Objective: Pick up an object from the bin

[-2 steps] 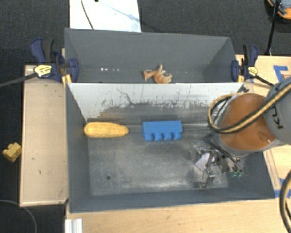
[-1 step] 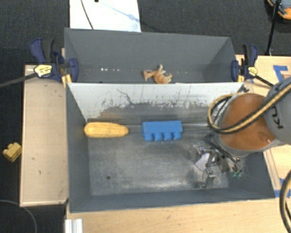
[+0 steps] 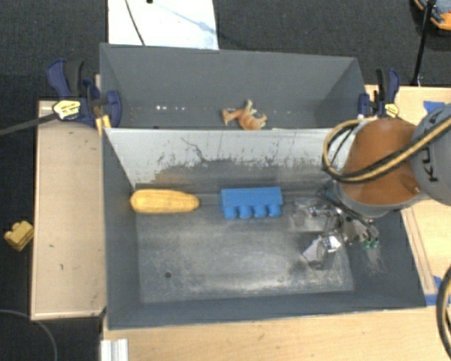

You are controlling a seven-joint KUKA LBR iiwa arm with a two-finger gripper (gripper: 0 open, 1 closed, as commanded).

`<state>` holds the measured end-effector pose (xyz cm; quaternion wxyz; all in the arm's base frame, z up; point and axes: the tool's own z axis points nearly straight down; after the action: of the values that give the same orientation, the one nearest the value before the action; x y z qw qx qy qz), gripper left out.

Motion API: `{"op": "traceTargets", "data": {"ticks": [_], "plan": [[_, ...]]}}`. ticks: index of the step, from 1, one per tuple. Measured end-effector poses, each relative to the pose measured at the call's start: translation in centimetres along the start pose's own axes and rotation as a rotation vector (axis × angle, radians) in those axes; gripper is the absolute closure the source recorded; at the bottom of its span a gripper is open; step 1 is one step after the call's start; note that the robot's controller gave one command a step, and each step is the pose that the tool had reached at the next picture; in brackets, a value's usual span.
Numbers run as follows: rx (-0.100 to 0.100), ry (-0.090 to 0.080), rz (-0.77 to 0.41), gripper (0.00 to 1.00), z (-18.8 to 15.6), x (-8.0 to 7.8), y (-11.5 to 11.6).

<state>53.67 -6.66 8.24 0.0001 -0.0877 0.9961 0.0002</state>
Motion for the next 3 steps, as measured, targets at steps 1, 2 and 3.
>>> {"op": "traceTargets", "data": {"ticks": [1,2,3], "plan": [[0.001,-0.005,-0.051,0.00,-2.5,0.4,-2.1],[0.002,-0.007,-0.044,1.00,0.8,-4.6,-6.6],[0.002,-0.007,-0.043,1.00,0.8,-4.6,-6.6]]}}
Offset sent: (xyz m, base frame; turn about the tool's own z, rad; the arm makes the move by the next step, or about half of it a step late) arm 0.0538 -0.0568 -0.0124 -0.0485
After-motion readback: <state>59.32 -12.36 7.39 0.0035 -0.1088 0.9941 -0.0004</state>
